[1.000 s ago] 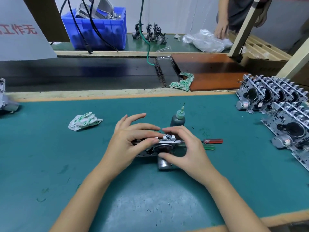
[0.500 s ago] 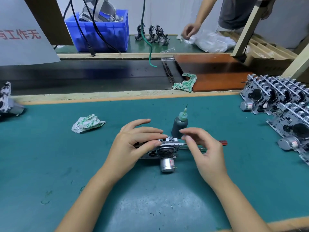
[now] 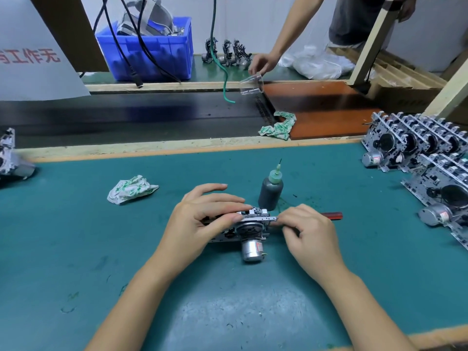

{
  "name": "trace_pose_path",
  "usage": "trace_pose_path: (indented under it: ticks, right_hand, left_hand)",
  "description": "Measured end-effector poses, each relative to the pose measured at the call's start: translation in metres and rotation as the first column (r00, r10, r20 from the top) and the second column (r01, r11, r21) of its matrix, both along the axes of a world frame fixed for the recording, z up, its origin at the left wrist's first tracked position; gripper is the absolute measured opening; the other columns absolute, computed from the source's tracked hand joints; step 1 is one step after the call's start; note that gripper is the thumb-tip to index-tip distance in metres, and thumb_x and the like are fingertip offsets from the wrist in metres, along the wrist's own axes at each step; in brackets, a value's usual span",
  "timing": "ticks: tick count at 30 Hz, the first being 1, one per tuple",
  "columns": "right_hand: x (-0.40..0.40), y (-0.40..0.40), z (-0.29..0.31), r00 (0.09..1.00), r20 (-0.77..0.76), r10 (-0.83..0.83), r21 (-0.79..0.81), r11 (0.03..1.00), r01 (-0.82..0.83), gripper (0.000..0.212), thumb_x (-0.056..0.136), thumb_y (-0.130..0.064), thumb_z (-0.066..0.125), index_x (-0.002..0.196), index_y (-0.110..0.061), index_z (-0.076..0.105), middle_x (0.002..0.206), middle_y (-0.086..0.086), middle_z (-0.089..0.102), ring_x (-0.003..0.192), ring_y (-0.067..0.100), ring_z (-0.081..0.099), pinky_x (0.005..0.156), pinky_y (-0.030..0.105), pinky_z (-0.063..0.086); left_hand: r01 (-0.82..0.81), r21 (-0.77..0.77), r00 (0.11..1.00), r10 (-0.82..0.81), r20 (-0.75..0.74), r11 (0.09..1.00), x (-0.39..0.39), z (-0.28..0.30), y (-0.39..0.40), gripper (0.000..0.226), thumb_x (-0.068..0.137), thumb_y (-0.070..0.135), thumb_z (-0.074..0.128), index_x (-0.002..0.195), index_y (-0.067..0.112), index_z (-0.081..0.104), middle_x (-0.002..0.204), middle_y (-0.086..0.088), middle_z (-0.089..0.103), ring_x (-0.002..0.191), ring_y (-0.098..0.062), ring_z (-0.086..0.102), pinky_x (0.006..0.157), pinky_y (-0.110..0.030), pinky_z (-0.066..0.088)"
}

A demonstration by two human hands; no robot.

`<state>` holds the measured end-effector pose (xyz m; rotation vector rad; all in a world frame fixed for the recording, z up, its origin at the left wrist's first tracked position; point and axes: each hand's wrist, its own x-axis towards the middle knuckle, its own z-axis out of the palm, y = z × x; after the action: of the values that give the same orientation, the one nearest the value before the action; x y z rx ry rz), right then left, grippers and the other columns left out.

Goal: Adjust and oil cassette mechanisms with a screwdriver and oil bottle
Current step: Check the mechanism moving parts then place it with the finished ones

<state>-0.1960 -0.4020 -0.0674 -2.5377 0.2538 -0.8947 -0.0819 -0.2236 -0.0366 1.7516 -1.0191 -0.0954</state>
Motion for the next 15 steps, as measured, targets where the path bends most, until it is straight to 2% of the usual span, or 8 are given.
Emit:
trace_pose_path:
  ticks: [3,5,7,9,11,13,15]
  right_hand:
    - [-0.001,0.002,0.001,1.0,-0.014,-0.003,-0.071,0.997,0.001,0.023,0.071,0.0,0.047,0.067,-0.011,0.067,0.067,-0.007,0.064,0.069,0.015,0.049,0.058,0.024,0.037]
    - [-0.001,0.005,0.002,0.999,-0.037,-0.003,-0.117,0.993,-0.001,0.022,0.073,-0.003,0.045,0.068,-0.012,0.064,0.067,-0.007,0.06,0.07,0.013,0.047,0.056,0.023,0.036]
    - [0.0,0.008,0.005,1.0,0.003,-0.024,0.0,1.0,0.024,0.023,0.076,-0.001,0.049,0.08,-0.012,0.068,0.074,-0.006,0.062,0.073,0.013,0.052,0.06,0.028,0.042]
    - [0.001,0.012,0.014,0.992,0.123,-0.032,0.148,0.989,0.014,0.02,0.086,-0.008,0.05,0.094,-0.01,0.068,0.081,-0.005,0.063,0.074,0.01,0.054,0.067,0.026,0.045]
    - [0.004,0.016,0.027,0.985,0.169,0.029,0.144,0.988,-0.054,0.019,0.089,-0.022,0.049,0.094,-0.011,0.064,0.077,-0.006,0.057,0.07,0.006,0.049,0.064,0.025,0.044]
    - [0.009,0.019,0.04,0.988,0.06,0.14,0.004,0.99,-0.141,0.023,0.088,-0.033,0.05,0.087,-0.013,0.059,0.072,-0.011,0.047,0.066,0.004,0.041,0.057,0.028,0.041]
    - [0.017,0.02,0.053,0.967,-0.121,0.223,-0.113,0.965,-0.237,0.029,0.088,-0.043,0.053,0.081,-0.014,0.055,0.07,-0.013,0.043,0.062,0.009,0.04,0.053,0.032,0.04]
  left_hand:
    - [0.001,0.016,1.0,-0.001,0.01,1.0,0.0,0.001,0.0,0.025,0.081,0.031,0.063,0.1,0.046,0.069,0.101,0.029,0.067,0.119,-0.004,0.049,0.1,-0.033,0.041]
    - [0.0,0.019,1.0,-0.001,0.01,1.0,0.0,0.002,-0.001,0.02,0.081,0.031,0.063,0.091,0.046,0.073,0.101,0.028,0.067,0.118,-0.004,0.05,0.1,-0.03,0.041]
    - [0.007,0.018,1.0,-0.007,0.005,1.0,0.0,0.003,0.0,0.02,0.081,0.031,0.063,0.089,0.047,0.072,0.101,0.026,0.068,0.116,-0.004,0.051,0.099,-0.026,0.04]
    - [0.021,0.041,0.999,-0.022,0.024,0.999,0.0,0.005,0.002,0.019,0.081,0.032,0.064,0.093,0.044,0.069,0.102,0.023,0.069,0.114,-0.004,0.052,0.098,-0.022,0.04]
    - [0.02,0.075,0.995,-0.028,0.097,0.997,0.0,0.009,0.005,0.019,0.08,0.035,0.065,0.098,0.041,0.068,0.104,0.021,0.067,0.11,-0.004,0.054,0.095,-0.019,0.04]
    - [-0.012,0.115,0.981,-0.011,0.194,0.993,0.001,0.013,0.009,0.02,0.079,0.043,0.067,0.098,0.039,0.069,0.102,0.022,0.064,0.103,-0.002,0.054,0.09,-0.018,0.04]
    - [-0.067,0.149,0.954,0.019,0.3,0.987,0.001,0.017,0.013,0.026,0.079,0.051,0.06,0.093,0.033,0.072,0.091,0.021,0.061,0.089,-0.003,0.052,0.08,-0.021,0.041]
